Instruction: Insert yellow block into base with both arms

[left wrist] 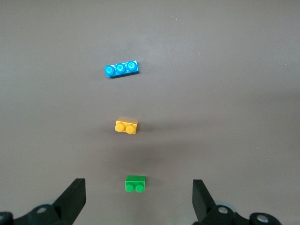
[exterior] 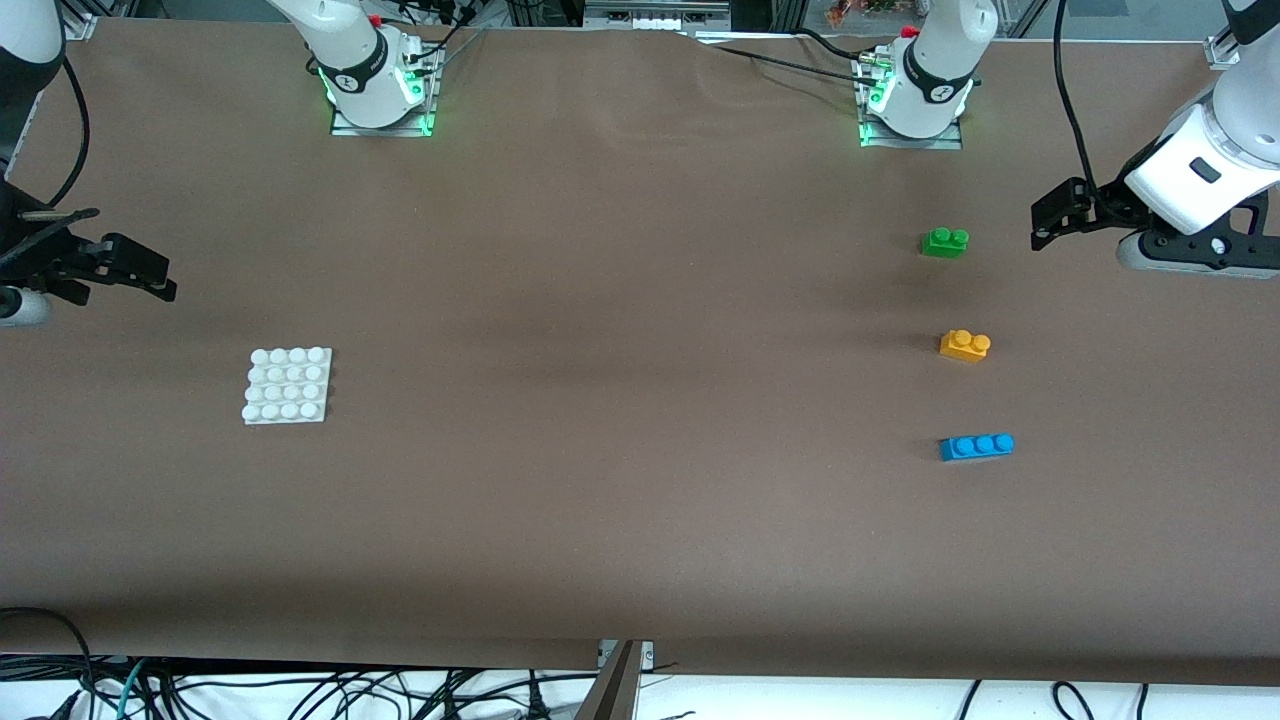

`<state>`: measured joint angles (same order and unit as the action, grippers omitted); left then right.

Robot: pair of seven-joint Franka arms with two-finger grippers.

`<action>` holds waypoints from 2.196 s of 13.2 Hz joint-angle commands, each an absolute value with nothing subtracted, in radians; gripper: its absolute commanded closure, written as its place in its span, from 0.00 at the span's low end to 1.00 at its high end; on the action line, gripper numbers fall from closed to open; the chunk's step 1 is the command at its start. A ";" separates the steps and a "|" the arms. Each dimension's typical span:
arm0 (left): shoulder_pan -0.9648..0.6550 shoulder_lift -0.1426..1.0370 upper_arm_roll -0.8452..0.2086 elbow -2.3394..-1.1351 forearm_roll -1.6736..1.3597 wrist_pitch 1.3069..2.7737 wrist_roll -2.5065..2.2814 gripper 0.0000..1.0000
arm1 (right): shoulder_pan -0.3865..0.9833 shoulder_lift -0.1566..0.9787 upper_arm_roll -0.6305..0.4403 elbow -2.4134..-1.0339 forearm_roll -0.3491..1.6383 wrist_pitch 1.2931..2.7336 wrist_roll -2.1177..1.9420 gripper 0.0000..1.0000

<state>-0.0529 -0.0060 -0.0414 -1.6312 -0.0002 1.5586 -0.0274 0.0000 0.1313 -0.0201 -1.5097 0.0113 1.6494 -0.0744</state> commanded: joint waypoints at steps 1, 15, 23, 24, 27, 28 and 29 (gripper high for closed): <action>-0.045 -0.006 -0.044 -1.614 0.020 1.539 -0.029 0.00 | -0.006 0.133 -0.011 -1.499 -0.002 1.646 -0.064 0.00; -0.046 -0.006 -0.046 -1.614 0.015 1.532 -0.029 0.00 | -0.006 0.137 -0.012 -1.491 -0.002 1.649 -0.067 0.00; -0.045 -0.008 -0.046 -1.614 0.014 1.532 -0.029 0.00 | -0.006 0.137 -0.012 -1.491 -0.002 1.640 -0.067 0.00; -0.044 -0.006 -0.046 -1.614 0.014 1.532 -0.029 0.00 | -0.006 0.137 -0.012 -1.496 -0.002 1.637 -0.066 0.00; -0.045 -0.006 -0.046 -1.614 0.014 1.532 -0.029 0.00 | -0.012 0.193 -0.015 -1.505 -0.005 1.626 -0.066 0.00; -0.044 -0.006 -0.046 -1.614 0.014 1.532 -0.029 0.00 | -0.023 0.199 -0.020 -1.519 -0.005 1.603 -0.069 0.00; -0.044 -0.006 -0.046 -1.614 0.014 1.532 -0.029 0.00 | -0.034 0.207 -0.024 -1.541 -0.005 1.611 -0.071 0.00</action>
<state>-0.0496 -0.0060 -0.0406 -1.6311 -0.0002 1.5518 -0.0275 -0.0065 0.1868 -0.0259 -1.5206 0.0078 1.6226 -0.0744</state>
